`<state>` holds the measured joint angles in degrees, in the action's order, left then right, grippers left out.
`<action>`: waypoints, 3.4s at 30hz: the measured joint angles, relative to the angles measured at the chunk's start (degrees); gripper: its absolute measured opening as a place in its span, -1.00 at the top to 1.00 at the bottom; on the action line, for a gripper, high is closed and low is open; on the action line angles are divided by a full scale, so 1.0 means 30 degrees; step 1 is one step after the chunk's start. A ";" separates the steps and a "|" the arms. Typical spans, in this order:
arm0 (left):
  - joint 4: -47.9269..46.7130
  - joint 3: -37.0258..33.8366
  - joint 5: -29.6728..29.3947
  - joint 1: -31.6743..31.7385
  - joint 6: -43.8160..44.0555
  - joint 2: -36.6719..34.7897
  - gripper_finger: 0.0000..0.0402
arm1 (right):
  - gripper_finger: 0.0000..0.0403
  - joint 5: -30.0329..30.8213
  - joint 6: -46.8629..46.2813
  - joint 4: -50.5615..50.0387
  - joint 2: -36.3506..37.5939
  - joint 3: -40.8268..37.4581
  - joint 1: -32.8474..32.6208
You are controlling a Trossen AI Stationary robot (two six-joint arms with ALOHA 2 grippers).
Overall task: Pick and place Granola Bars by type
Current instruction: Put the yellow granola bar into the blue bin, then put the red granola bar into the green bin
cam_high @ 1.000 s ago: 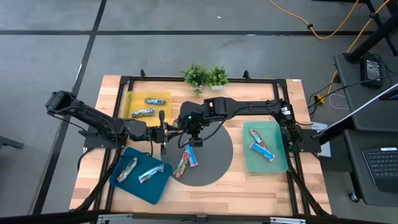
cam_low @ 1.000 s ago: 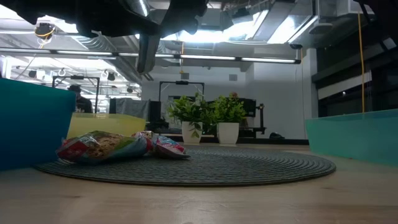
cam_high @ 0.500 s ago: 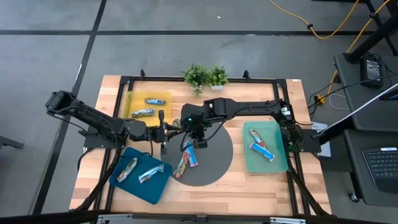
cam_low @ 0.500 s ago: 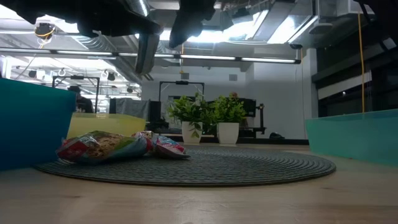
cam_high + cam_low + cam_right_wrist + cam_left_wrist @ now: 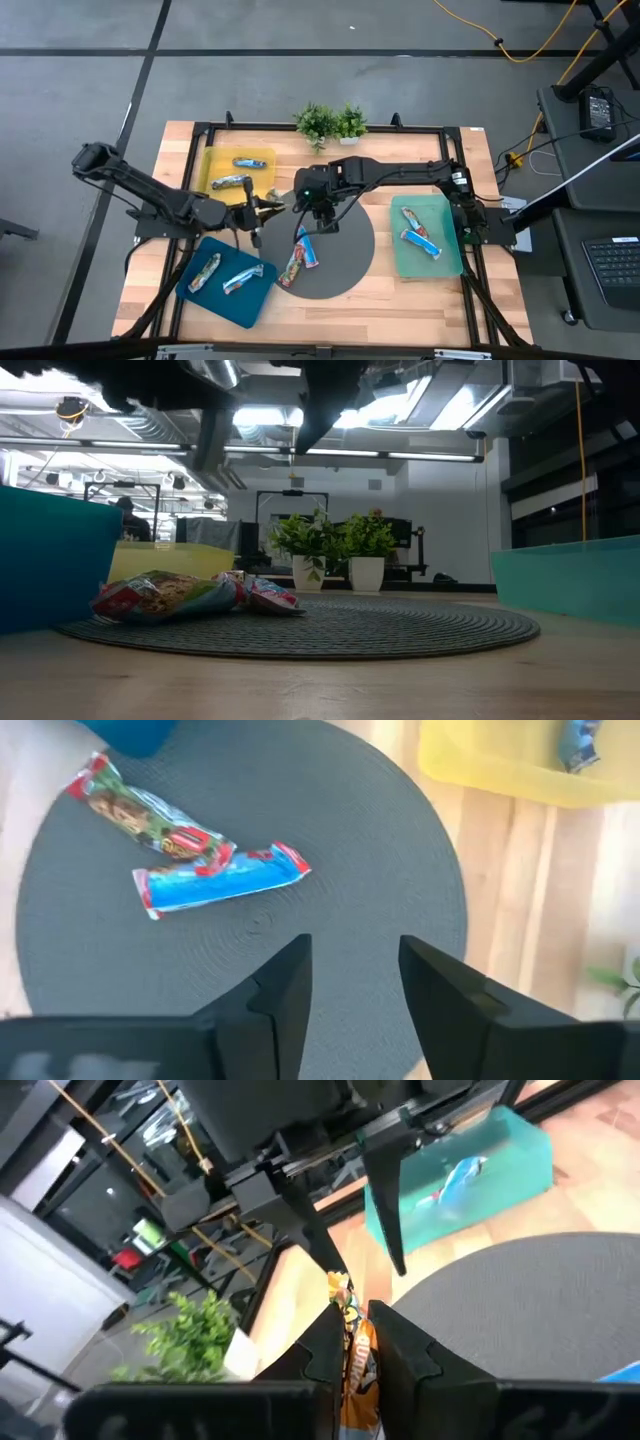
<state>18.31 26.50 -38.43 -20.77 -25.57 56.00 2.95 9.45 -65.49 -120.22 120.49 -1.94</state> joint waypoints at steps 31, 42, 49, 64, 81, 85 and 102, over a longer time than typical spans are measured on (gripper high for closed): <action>-1.9775 0.6260 0.0939 -0.8125 1.4826 -0.1744 0.88 | 0.46 0.4575 -0.2096 0.2964 0.9752 -0.9060 0.2274; -2.1548 0.6267 0.3905 -0.8294 2.0543 -0.0346 0.88 | 0.46 0.4508 -0.3068 1.0093 1.5912 -1.8161 0.1990; -2.1622 0.6267 0.4662 -0.8243 2.2262 0.2042 0.88 | 0.46 0.2517 -0.3037 1.2848 1.6349 -2.0611 0.1931; -2.1047 0.6267 0.6278 -0.6923 2.2728 0.6765 0.88 | 0.46 0.1637 -0.1631 1.6507 1.6342 -2.1536 0.1096; -2.0591 0.6267 0.7556 -0.6196 2.2101 0.8424 0.74 | 0.46 0.1642 -0.0902 1.7119 1.6334 -2.1536 0.0054; -2.0591 0.6267 0.7690 -0.6203 2.2106 0.8424 0.56 | 0.46 0.1642 -0.0478 1.7112 1.6327 -2.1536 -0.0140; -2.4710 0.8852 0.7508 -0.6203 2.2256 0.7390 0.08 | 0.46 0.1649 -0.0473 1.7057 1.5202 -2.1536 -0.0189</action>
<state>-55.82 53.05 -15.91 -39.38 41.20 78.17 7.90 8.03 -14.32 -74.62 55.88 -2.50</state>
